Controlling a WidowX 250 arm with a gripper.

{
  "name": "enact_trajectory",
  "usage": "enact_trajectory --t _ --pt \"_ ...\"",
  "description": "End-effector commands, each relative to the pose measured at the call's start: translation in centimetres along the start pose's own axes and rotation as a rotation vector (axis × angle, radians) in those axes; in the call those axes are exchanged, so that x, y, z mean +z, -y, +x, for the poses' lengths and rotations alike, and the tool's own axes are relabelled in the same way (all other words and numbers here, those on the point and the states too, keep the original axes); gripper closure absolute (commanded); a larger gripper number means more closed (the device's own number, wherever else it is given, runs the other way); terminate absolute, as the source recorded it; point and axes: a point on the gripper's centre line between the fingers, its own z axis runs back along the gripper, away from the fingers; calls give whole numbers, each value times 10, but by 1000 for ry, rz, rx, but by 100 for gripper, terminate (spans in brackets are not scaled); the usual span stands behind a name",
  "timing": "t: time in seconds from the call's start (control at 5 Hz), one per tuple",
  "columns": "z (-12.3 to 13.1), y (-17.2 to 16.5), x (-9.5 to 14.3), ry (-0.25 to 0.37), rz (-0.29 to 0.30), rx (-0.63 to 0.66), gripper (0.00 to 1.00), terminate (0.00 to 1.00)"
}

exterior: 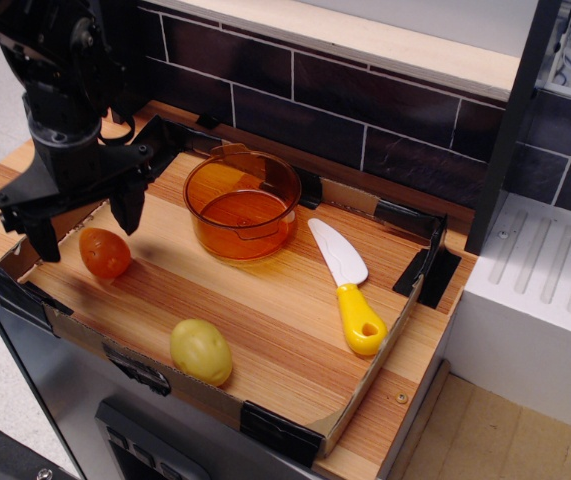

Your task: Put carrot in pot

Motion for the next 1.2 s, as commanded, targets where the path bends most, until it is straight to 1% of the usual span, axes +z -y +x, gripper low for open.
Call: enact_trajectory --t 0.0,0.2,0.4,0.8,1.0 --pt "-5 6 -8 15 -2 38 0 0" --pt "-10 7 -13 11 6 43 0 0" --pt "-13 9 -15 11 10 49 100 0" --pt "-14 8 -14 15 7 64 100 0" --pt "-5 10 12 22 -19 117 100 0"
